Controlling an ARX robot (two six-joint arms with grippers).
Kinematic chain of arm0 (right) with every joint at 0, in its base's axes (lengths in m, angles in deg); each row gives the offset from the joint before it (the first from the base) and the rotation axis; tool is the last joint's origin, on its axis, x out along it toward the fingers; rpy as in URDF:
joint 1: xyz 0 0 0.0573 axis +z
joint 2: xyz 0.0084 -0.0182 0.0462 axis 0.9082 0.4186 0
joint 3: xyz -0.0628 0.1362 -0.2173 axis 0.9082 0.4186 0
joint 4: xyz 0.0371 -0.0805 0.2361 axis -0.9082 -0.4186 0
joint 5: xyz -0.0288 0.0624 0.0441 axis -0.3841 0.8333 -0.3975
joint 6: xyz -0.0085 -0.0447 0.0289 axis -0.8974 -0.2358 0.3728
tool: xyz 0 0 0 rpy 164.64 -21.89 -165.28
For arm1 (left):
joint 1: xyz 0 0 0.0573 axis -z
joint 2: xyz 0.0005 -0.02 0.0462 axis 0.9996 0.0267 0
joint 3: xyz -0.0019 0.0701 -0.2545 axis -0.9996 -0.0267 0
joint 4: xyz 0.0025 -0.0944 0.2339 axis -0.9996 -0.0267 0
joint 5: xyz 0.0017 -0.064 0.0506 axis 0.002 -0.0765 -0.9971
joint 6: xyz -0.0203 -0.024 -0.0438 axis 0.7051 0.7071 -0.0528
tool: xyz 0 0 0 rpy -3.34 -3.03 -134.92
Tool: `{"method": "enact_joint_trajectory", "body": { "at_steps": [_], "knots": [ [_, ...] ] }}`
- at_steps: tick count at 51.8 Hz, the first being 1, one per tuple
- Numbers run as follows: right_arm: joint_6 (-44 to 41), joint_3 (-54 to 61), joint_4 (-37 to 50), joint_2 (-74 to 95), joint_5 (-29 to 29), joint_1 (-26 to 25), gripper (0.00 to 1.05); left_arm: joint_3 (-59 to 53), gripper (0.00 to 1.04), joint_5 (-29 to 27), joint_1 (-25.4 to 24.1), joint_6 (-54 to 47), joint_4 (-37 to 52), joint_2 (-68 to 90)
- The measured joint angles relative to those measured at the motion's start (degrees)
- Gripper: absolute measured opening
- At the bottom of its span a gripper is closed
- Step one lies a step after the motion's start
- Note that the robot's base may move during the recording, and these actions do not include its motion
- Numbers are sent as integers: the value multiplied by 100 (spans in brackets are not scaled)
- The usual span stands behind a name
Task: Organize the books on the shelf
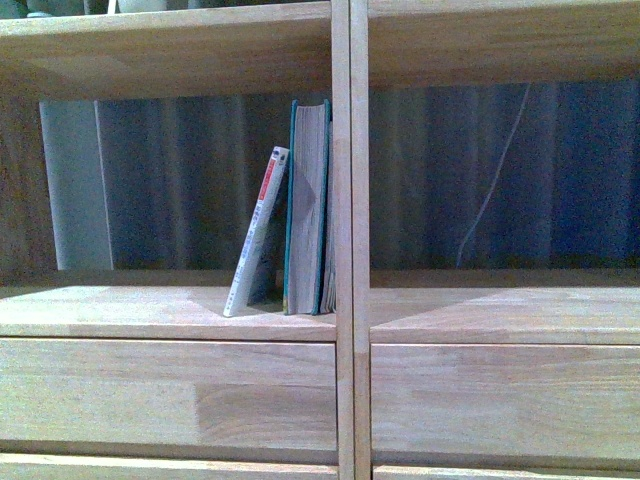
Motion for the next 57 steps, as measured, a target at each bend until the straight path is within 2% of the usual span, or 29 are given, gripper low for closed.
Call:
{"method": "enact_joint_trajectory", "body": {
  "at_steps": [8,37,57],
  "knots": [
    [0,2,0,0,0,0,98,0,6,0,0,4,0,-2],
    [0,0,0,0,0,0,98,0,99,0,0,-2,0,-2],
    [0,0,0,0,0,0,98,0,97,0,0,2,0,-2]
  ]
}}
